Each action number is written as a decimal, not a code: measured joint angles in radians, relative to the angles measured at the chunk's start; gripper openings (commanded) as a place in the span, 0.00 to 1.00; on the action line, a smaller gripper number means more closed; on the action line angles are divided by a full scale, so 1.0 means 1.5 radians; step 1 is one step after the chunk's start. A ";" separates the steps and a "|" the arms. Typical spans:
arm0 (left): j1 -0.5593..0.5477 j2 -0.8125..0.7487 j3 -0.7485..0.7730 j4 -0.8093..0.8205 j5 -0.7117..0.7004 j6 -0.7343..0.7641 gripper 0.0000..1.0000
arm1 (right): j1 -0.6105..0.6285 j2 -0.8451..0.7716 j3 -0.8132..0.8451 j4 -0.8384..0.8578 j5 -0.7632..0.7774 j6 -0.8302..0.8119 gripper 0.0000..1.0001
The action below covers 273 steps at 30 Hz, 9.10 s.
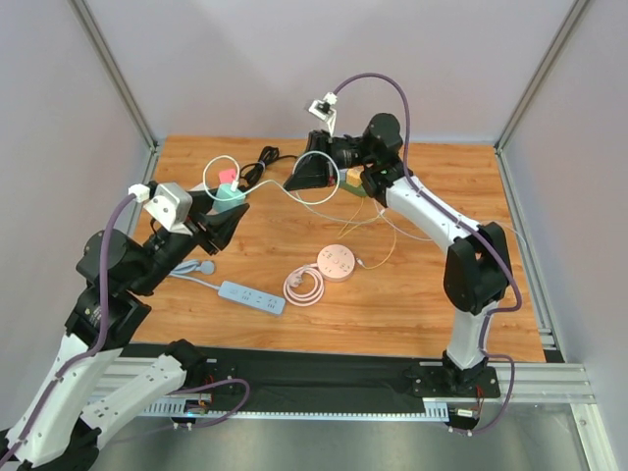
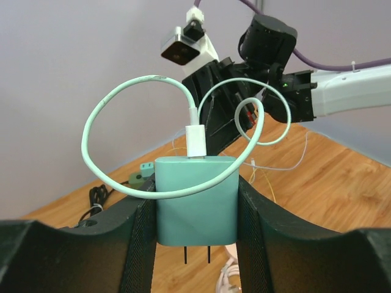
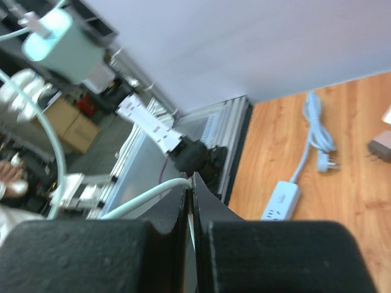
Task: Pull the plug off the socket
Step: Place the plug at the corner of the board, then move the socket to the center of the board.
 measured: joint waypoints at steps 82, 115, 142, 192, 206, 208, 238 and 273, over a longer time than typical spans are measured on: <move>0.000 -0.035 0.106 -0.155 -0.101 0.093 0.00 | -0.052 -0.072 -0.134 -0.919 0.344 -0.997 0.74; 0.000 -0.045 0.126 -0.165 -0.073 0.067 0.00 | -0.001 0.048 -0.125 -0.803 0.547 -0.885 0.00; 0.000 -0.049 -0.069 -0.144 -0.196 -0.048 0.00 | 0.131 0.203 0.366 -0.954 0.463 -0.660 0.00; 0.599 0.377 -0.070 0.006 -0.053 -0.434 0.00 | 0.165 0.368 0.386 -0.875 0.747 -0.914 1.00; 0.644 0.334 0.017 0.004 -0.159 -0.521 0.00 | 0.107 0.185 0.216 -0.940 0.614 -0.935 1.00; 0.644 0.329 0.018 0.009 -0.164 -0.520 0.00 | 0.089 0.119 0.180 -0.937 0.587 -0.926 1.00; 0.614 0.829 0.154 -0.037 0.156 -0.329 0.48 | -0.178 -0.435 -0.394 -0.773 0.193 -0.833 1.00; 0.588 0.342 -0.090 0.063 0.114 -0.214 1.00 | -0.225 -0.462 -0.415 -0.761 0.166 -0.911 1.00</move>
